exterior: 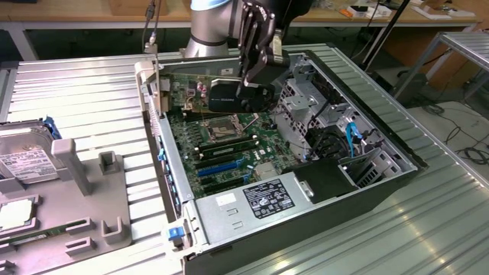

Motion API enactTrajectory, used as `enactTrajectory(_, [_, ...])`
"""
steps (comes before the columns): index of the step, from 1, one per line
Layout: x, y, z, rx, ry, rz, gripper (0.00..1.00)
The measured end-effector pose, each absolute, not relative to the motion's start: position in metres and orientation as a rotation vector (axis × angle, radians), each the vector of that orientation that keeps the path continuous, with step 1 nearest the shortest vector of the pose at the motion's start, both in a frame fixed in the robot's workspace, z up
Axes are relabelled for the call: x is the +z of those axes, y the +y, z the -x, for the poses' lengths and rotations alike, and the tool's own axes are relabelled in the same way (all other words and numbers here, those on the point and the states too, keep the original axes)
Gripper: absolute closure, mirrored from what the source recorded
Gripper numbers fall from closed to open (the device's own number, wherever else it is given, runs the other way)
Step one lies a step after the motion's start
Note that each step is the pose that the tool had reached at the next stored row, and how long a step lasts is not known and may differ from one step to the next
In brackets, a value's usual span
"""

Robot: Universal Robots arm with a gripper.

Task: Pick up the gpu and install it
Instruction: 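Insert the gpu into the slot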

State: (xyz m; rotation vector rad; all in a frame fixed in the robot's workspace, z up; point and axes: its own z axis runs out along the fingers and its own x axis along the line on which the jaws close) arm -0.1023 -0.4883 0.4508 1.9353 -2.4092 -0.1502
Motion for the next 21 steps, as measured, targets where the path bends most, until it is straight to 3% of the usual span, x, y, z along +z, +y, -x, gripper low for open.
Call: enactTrajectory(21, [0.4508, -0.4883, 0.1023, -0.141, -2.188, -2.169, 0.73])
